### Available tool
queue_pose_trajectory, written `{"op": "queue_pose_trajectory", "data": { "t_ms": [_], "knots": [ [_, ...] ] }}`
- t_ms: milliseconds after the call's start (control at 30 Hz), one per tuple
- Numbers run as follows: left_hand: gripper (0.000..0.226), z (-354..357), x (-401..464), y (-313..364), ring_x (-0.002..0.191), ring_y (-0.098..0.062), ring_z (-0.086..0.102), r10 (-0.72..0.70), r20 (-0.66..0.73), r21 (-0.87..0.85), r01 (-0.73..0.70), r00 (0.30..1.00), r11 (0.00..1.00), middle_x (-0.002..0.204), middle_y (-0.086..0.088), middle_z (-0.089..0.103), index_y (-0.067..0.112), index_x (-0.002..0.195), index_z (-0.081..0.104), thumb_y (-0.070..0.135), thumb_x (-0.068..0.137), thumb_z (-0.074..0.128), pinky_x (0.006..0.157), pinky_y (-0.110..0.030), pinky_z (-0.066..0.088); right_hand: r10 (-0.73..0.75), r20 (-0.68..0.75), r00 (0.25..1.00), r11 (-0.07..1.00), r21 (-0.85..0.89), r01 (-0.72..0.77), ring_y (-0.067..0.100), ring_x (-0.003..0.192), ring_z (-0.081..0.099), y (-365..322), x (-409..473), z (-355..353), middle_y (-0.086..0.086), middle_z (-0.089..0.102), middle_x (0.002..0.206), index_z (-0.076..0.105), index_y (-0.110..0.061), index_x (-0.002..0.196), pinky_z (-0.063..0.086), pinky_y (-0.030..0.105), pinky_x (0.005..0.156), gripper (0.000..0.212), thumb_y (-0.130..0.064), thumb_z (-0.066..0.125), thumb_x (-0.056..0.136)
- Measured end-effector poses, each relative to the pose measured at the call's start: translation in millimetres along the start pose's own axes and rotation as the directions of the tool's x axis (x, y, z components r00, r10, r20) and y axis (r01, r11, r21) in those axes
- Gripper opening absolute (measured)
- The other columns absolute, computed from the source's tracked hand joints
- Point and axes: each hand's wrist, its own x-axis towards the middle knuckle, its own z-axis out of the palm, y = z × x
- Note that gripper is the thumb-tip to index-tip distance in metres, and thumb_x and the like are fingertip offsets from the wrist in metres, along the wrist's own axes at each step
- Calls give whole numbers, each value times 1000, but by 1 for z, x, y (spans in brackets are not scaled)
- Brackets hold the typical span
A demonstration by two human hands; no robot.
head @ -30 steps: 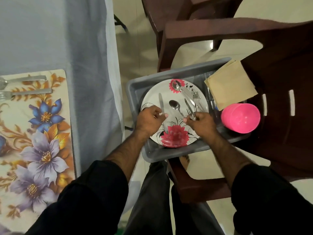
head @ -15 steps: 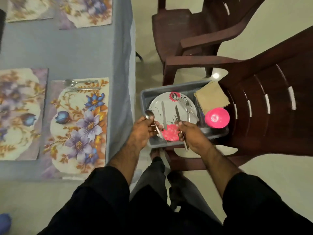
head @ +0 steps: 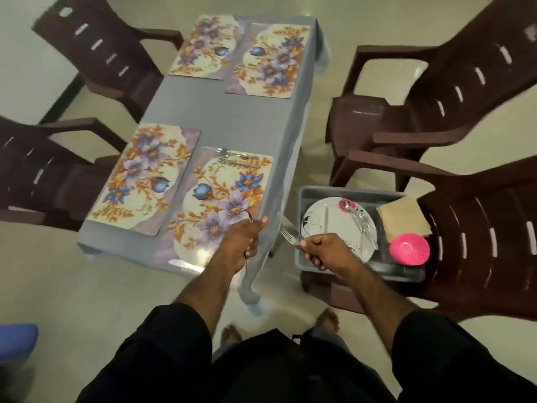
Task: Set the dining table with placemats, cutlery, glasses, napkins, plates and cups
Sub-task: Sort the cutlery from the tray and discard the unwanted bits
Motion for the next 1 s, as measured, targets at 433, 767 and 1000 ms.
{"op": "queue_pose_trajectory", "data": {
  "t_ms": [433,767,1000],
  "knots": [
    [15,-301,-29,51,46,-8,35,87,-253,-137,-125,963,983,72,-5,53,12,88,70,7,102,68,40,-19,27,-14,257,966,799,-578,166,8,49,52,-70,44,266,-5,68,59,75,-15,80,45,23,49,19,-21,74,98],
    [14,-473,-29,108,40,-3,33,-23,-237,-453,-89,971,887,73,-1,66,7,95,64,7,108,57,33,-17,24,-157,90,983,973,-155,170,14,53,46,-109,60,426,1,65,74,76,-14,93,33,22,43,22,4,82,82],
    [12,-474,6,119,37,-2,28,-163,-138,-452,85,977,888,76,-6,62,5,95,59,5,107,55,34,-16,17,-370,265,891,904,-120,411,0,55,51,-150,106,488,-16,65,74,78,-3,113,39,15,52,25,-4,81,89]
  ]
}}
